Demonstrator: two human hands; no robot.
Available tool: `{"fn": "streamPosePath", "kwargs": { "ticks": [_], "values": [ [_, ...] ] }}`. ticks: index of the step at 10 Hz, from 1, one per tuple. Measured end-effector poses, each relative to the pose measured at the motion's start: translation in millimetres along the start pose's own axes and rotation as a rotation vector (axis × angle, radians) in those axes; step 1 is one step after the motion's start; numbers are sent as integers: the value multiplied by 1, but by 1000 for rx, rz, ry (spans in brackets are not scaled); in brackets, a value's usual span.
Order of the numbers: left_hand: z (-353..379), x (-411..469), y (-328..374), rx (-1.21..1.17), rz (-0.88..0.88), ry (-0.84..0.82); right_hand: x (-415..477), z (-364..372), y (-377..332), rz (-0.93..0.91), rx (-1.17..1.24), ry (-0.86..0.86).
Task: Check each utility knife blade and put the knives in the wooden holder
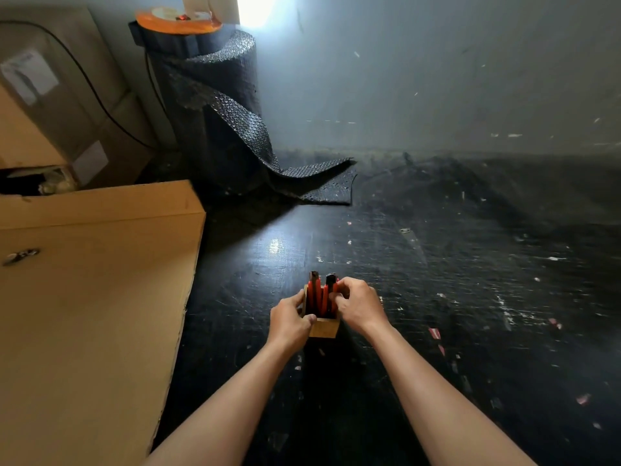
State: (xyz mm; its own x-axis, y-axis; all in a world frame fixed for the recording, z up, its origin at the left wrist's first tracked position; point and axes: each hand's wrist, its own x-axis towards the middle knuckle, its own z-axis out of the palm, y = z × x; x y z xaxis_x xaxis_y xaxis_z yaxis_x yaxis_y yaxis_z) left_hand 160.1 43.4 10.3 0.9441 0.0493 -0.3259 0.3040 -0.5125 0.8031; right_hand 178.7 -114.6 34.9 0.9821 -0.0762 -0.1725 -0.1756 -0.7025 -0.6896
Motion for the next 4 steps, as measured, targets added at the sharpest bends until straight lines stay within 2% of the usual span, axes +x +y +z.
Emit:
{"fn": "streamPosePath", "kwargs": {
  "ticks": [4],
  "values": [
    [-2,-1,2,-39,7,2,-4,-9,8,29,39,22]
  ]
}}
